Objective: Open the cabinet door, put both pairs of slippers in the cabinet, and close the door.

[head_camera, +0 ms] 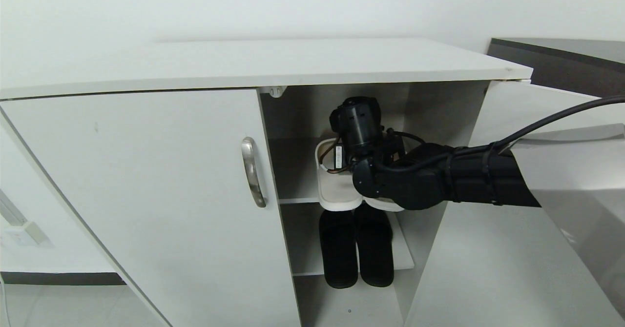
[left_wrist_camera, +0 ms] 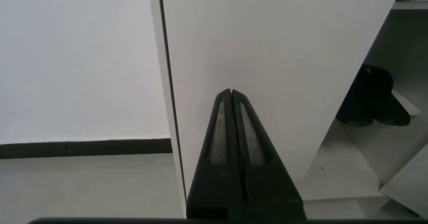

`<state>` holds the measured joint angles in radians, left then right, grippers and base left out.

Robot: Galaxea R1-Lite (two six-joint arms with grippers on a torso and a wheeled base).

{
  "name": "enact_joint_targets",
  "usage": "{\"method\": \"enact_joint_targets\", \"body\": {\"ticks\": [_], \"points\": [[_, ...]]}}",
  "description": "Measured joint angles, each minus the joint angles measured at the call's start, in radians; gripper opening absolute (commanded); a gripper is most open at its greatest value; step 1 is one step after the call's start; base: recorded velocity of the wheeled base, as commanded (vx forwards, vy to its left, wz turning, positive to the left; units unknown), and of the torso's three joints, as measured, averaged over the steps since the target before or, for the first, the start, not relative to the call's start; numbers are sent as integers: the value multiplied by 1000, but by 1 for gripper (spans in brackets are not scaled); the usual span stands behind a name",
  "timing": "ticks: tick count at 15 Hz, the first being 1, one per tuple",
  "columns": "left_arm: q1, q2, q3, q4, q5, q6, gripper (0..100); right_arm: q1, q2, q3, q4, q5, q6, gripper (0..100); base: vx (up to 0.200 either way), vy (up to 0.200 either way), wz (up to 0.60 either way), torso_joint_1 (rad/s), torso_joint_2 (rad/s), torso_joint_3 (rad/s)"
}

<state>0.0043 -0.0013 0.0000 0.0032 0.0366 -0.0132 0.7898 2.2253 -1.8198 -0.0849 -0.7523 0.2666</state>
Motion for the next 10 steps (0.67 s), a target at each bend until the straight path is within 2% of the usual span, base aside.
{"method": "enact_joint_targets", "body": {"ticks": [10], "points": [[0, 0, 0, 0, -1, 0, 0, 27, -47, 105, -7, -13, 5, 100, 0, 0, 0, 0, 0, 0]]}}
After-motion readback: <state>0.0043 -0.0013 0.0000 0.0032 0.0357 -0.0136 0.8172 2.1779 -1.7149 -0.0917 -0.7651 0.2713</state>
